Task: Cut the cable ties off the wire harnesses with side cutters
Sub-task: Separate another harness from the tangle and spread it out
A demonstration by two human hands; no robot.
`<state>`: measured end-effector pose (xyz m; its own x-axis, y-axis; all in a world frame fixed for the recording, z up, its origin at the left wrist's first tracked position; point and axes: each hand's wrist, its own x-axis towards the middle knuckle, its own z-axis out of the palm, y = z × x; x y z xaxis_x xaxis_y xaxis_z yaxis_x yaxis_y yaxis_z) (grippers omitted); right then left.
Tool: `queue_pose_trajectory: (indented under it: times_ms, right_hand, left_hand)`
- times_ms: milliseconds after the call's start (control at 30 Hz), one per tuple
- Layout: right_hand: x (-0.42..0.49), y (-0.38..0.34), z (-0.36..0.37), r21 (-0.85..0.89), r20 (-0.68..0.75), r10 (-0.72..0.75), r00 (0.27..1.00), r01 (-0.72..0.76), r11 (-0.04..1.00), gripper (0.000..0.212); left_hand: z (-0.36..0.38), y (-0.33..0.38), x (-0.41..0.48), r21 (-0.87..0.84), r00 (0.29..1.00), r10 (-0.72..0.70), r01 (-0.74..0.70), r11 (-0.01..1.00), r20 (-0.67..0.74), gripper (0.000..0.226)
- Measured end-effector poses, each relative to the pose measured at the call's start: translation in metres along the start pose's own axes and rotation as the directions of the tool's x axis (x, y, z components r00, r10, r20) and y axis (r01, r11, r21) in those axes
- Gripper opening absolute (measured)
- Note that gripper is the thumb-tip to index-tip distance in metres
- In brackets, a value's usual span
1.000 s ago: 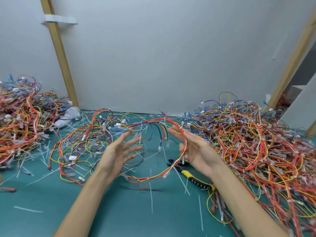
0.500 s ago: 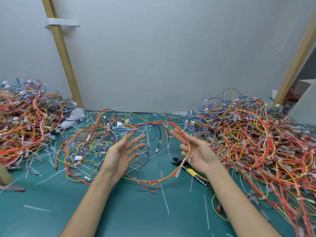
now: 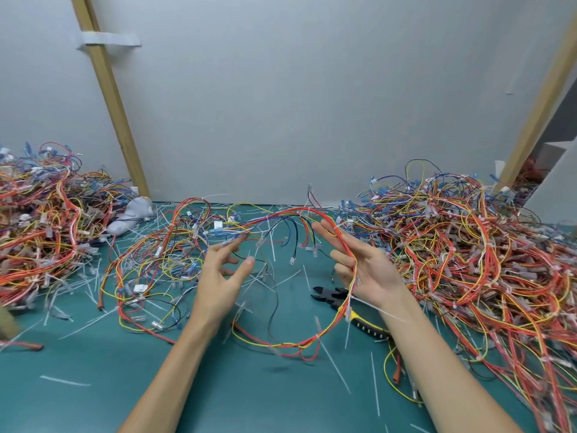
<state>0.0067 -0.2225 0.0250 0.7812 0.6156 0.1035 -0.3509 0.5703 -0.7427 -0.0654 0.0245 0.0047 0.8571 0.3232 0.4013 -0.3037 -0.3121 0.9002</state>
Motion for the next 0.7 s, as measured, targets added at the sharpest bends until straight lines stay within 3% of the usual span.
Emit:
queue_pose_trajectory:
  times_ms: [67,133,200,300,500,567,700]
  right_hand:
    - [0.001,-0.005,0.002,0.021,0.030,0.011,0.999,-0.011,1.000,0.040]
    - [0.000,-0.007,0.004,0.008,0.064,0.029,0.998,-0.029,1.000,0.039]
    - [-0.001,-0.007,0.005,-0.044,0.085,0.050,0.995,-0.047,0.998,0.040]
    - [0.001,-0.006,0.006,-0.075,0.097,0.065,0.993,-0.057,0.996,0.041]
    - [0.008,-0.001,0.003,0.004,0.083,0.070,0.994,-0.071,0.997,0.041]
    - [0.009,0.001,0.001,0.020,0.084,0.070,0.994,-0.072,0.997,0.040]
    - [0.009,0.003,-0.003,0.056,0.054,0.072,0.996,-0.075,0.996,0.040]
  left_hand:
    - [0.000,-0.003,0.000,0.174,0.988,0.139,-0.125,0.977,-0.071,0.044]
    - [0.007,-0.007,0.000,0.219,0.974,0.171,-0.137,0.966,-0.145,0.056]
    - [0.018,-0.007,-0.001,0.134,0.985,0.042,-0.020,0.991,-0.165,0.072]
    - [0.030,-0.010,0.001,0.011,0.988,-0.151,0.152,0.988,-0.039,0.077]
    - [0.037,-0.012,0.007,-0.223,0.947,-0.303,0.319,0.921,0.103,0.080]
    - [0.042,-0.009,0.009,-0.345,0.940,-0.327,0.342,0.874,0.102,0.074]
    - [0.045,-0.005,0.016,-0.644,0.915,-0.397,0.348,0.681,0.075,0.033]
